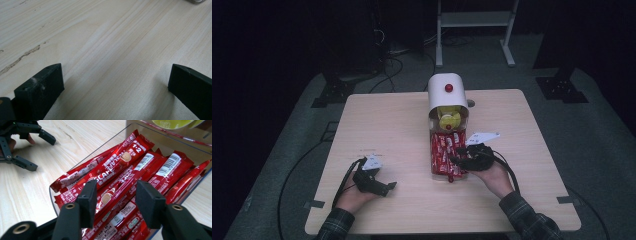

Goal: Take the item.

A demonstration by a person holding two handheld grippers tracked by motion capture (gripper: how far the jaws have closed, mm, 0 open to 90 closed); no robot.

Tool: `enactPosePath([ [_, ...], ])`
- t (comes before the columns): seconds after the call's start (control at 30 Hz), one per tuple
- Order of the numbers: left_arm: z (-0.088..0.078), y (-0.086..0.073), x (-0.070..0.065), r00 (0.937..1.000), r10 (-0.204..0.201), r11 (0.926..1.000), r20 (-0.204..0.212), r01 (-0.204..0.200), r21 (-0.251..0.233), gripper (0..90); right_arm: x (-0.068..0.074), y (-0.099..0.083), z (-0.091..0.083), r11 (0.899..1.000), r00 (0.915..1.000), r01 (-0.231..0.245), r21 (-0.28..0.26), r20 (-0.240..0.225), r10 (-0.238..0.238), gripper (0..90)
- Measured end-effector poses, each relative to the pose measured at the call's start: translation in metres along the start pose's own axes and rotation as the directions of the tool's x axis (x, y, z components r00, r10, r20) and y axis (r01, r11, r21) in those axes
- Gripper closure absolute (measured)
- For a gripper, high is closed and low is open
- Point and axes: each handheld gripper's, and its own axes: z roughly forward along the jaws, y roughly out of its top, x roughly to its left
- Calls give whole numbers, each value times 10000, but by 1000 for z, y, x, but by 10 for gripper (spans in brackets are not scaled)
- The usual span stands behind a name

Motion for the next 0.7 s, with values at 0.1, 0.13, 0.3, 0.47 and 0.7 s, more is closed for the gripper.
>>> enactPosePath([
  [0.1,0,0,0,10000,-1,10000,1,1,-1,0,0,-1,2,10000,10000,58,36,51,-58,546],
  [0.13,0,0,0,10000,0,10000,0,0,0,0,0,-1,2,10000,10000,47,49,52,-47,554],
  [0.3,0,0,0,10000,1,10000,1,-1,4,0,2,0,6,10000,9996,79,59,263,-80,604],
  [0.47,0,0,0,10000,-1,10000,0,1,0,0,2,1,7,9999,9984,101,86,547,-106,686],
  [0.7,0,0,0,10000,1,10000,0,-1,1,0,1,1,7,9999,9975,-36,134,707,27,769],
])
